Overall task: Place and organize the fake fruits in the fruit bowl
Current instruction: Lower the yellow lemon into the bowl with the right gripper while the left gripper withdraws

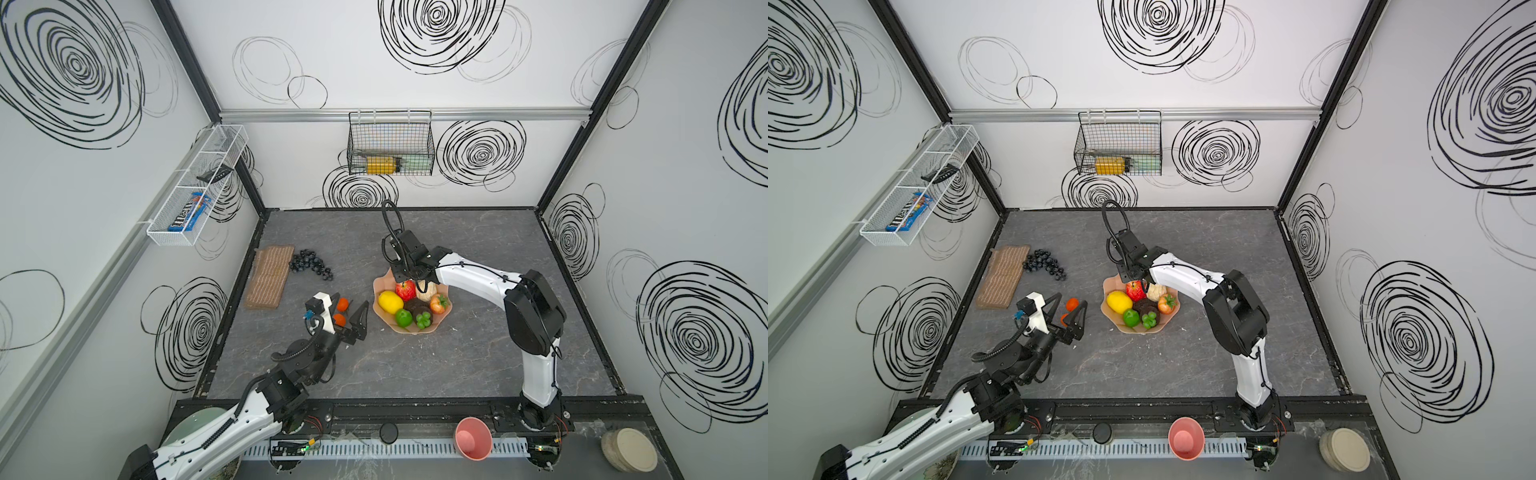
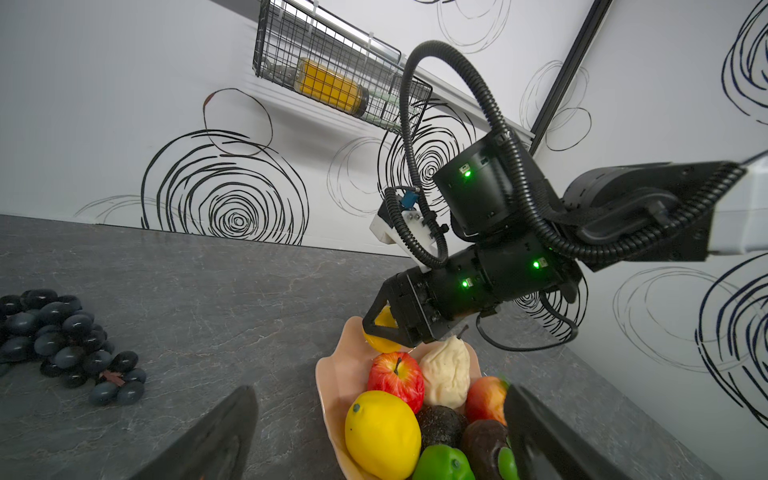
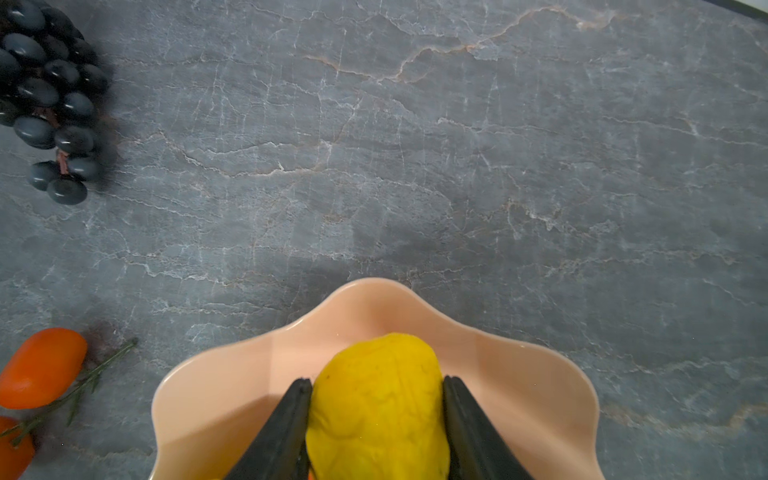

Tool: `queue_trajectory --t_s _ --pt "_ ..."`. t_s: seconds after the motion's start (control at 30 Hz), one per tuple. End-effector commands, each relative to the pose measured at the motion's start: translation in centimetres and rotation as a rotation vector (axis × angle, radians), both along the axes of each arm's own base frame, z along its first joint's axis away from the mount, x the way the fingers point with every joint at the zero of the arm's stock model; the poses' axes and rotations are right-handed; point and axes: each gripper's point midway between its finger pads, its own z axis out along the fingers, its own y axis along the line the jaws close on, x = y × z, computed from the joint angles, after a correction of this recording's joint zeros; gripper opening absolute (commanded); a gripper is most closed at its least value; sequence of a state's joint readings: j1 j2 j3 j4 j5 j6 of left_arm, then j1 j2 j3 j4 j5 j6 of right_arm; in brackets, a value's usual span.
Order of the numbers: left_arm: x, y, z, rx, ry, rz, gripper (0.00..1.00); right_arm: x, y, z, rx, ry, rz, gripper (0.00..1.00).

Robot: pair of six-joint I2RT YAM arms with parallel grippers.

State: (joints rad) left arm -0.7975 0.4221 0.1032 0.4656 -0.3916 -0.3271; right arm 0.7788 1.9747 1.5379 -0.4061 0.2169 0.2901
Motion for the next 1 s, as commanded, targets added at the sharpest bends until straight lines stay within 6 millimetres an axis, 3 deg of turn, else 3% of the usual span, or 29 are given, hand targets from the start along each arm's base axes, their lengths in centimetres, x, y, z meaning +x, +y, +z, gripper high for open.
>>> queue_trajectory --t_s 0.0,0.23,0.43,0.8,0.97 --pt "0.0 -0.1 1.4 -0.037 -0.027 -0.005 0.96 0.0 0.7 0.7 -0.029 -0.021 0.021 0.43" --pt "0.0 -0.2 1.2 -0.032 -0.024 -0.006 0.96 0.0 1.5 1.0 -0.039 -0.034 0.053 0.43" --pt "0.1 -0.1 1.2 -0.030 -0.025 -0.001 0.96 -0.9 2.8 0.0 -0.043 -0.011 0.093 0.45" --pt "0.1 -0.1 1.2 -0.026 -0.023 0.001 0.96 -1.6 3.4 -0.8 -0.059 0.005 0.107 0.49" --pt "0.1 -0.1 1.2 -0.024 -0.024 0.001 0.96 -1.7 3.1 -0.9 -0.067 0.000 0.100 0.56"
